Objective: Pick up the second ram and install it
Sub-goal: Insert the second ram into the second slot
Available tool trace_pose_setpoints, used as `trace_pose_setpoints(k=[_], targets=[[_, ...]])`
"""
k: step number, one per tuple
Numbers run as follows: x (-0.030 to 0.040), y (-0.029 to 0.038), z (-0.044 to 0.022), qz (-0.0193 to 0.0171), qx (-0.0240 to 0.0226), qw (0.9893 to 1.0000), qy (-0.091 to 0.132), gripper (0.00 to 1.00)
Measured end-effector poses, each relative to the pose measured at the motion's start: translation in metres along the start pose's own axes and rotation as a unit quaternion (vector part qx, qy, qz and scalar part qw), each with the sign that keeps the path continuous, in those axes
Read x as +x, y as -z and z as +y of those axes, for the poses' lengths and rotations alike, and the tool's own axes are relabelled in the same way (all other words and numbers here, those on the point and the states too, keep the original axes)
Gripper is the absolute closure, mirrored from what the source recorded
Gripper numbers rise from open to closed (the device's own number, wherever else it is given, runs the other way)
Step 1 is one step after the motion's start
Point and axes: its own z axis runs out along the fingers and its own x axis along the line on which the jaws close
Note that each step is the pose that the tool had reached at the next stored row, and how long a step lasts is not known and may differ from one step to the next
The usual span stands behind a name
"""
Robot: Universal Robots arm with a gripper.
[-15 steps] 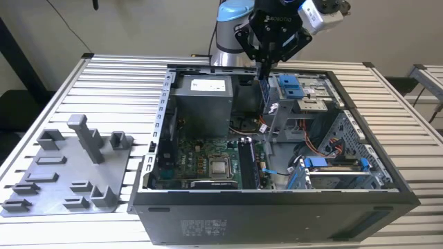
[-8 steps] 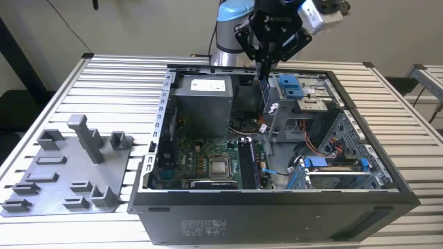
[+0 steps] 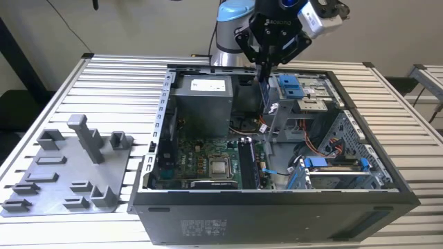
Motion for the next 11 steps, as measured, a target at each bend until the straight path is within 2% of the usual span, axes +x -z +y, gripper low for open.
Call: trace_pose_setpoints(k=[11], targets=[[-0.004,-0.0082,-0.0072,0.0,0.0,1.0,0.0,0.86]])
